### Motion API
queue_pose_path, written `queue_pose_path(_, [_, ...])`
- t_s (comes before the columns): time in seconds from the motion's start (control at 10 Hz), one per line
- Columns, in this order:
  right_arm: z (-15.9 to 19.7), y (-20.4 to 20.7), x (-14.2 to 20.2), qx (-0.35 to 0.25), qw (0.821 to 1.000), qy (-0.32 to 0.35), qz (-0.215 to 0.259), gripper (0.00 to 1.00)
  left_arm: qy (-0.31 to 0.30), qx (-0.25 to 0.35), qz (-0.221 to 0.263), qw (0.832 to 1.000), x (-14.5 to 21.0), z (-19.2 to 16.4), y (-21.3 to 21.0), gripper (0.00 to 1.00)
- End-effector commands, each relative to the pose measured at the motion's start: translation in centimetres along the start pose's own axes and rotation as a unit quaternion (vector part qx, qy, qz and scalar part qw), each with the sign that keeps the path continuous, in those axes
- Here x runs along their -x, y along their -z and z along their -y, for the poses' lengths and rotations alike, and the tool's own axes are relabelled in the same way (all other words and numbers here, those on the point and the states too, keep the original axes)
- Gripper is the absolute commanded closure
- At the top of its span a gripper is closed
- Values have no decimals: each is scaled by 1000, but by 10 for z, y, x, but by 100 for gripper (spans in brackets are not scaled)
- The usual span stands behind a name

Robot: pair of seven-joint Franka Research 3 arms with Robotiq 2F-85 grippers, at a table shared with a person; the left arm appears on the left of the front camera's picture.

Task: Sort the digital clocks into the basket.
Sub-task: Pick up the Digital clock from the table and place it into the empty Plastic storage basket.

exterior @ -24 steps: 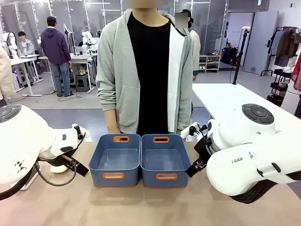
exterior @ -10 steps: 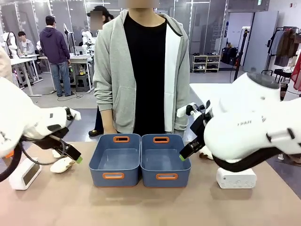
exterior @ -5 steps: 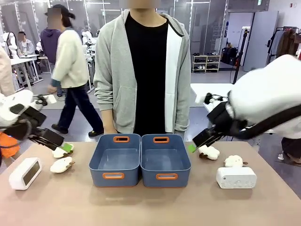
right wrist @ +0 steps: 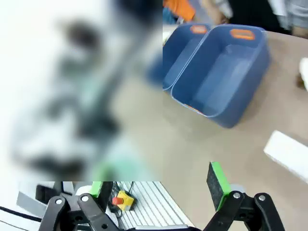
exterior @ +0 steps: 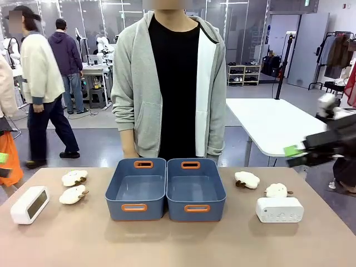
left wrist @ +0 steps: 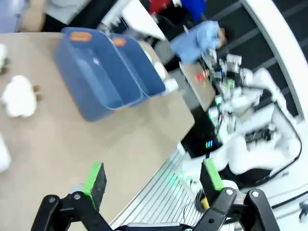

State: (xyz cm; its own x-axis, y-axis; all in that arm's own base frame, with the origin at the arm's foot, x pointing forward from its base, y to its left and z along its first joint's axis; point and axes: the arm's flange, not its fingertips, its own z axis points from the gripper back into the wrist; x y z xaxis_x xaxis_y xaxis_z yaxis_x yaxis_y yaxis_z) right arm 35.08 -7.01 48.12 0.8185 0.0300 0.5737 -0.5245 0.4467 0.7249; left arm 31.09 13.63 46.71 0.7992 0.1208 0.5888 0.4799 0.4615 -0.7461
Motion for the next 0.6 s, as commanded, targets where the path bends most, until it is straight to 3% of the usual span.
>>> queue_pose_path(0.0, [18,-52,33,-5,997,17,78,0,-43,-48,77,995,57,-2,-42,0])
queue_pose_path(0.2, [18,-99,57,28,991,20,129,0,-49,-81,128,987,89,5,-79,0])
queue_pose_path(0.5, [25,-115,58,48,987,29,148,0,-37,-84,158,983,95,3,-76,0])
